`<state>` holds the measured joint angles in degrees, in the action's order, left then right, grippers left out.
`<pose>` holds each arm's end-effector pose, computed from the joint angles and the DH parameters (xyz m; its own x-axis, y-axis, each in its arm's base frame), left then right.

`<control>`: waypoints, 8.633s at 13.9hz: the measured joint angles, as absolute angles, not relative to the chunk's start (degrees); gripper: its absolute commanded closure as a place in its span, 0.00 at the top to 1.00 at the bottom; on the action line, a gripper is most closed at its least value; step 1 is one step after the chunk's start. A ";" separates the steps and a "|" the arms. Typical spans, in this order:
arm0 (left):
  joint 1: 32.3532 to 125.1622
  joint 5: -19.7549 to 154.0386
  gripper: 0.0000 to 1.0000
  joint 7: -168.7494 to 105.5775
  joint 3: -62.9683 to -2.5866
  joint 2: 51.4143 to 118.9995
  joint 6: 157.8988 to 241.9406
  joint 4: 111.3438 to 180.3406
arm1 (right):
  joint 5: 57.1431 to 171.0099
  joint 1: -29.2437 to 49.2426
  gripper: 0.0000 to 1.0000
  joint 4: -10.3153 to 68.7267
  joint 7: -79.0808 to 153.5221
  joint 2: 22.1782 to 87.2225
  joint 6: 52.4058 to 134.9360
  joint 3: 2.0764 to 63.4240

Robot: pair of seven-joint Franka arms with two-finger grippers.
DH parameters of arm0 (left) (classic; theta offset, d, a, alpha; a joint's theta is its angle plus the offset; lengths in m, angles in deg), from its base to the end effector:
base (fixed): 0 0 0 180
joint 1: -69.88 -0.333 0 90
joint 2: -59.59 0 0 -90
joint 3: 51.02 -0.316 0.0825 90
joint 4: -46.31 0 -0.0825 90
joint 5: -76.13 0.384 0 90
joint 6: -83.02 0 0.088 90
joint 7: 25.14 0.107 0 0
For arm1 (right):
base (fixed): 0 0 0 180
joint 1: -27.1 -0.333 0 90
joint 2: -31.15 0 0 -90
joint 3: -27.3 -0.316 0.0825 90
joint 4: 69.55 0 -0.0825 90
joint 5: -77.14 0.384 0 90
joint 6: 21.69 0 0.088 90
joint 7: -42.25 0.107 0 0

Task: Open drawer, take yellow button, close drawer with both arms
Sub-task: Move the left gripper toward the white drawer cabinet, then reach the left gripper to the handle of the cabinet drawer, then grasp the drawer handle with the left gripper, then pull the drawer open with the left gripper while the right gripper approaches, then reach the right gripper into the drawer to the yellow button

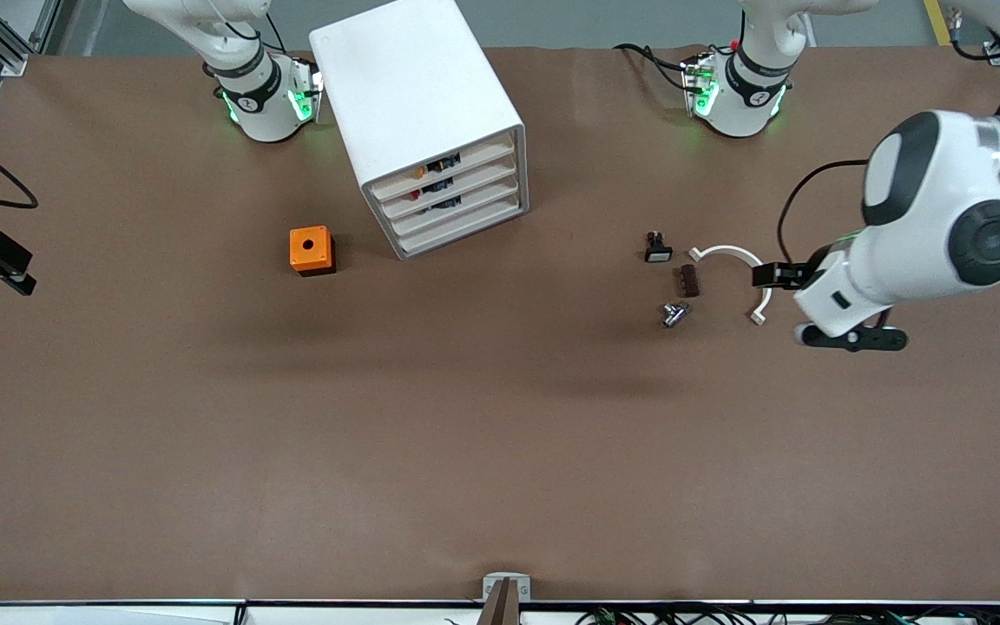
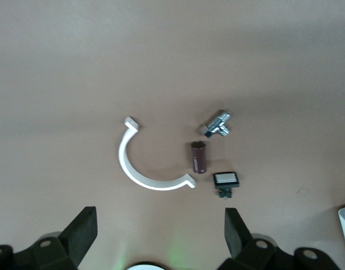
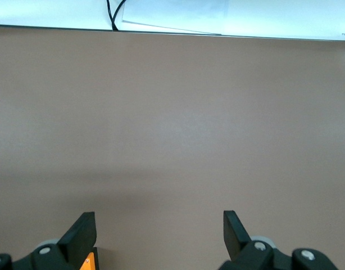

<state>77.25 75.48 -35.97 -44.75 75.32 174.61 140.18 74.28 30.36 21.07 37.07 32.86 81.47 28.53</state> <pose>0.5889 -0.1385 0.4357 0.9499 -0.0423 -0.3097 -0.0504 -0.9986 -0.0182 0.5834 -0.0498 0.6248 0.9829 0.0247 0.1823 0.0126 -0.9977 0.0672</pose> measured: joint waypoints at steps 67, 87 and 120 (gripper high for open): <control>102.20 16.00 0.17 -155.63 -43.77 109.28 153.66 124.27 | 74.28 30.35 1.00 21.06 37.07 32.86 81.47 28.46; 93.25 14.54 0.99 -154.95 -44.20 109.27 154.42 121.83 | 75.64 20.51 1.00 21.80 57.59 40.86 77.41 27.41; 105.72 38.64 0.99 -78.51 -66.18 101.87 181.80 113.01 | 88.66 -18.69 0.69 33.03 138.83 45.92 94.29 26.99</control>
<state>105.72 38.64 -78.51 -66.18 101.87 181.80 113.01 88.66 -18.69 33.03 138.83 45.92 94.29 26.99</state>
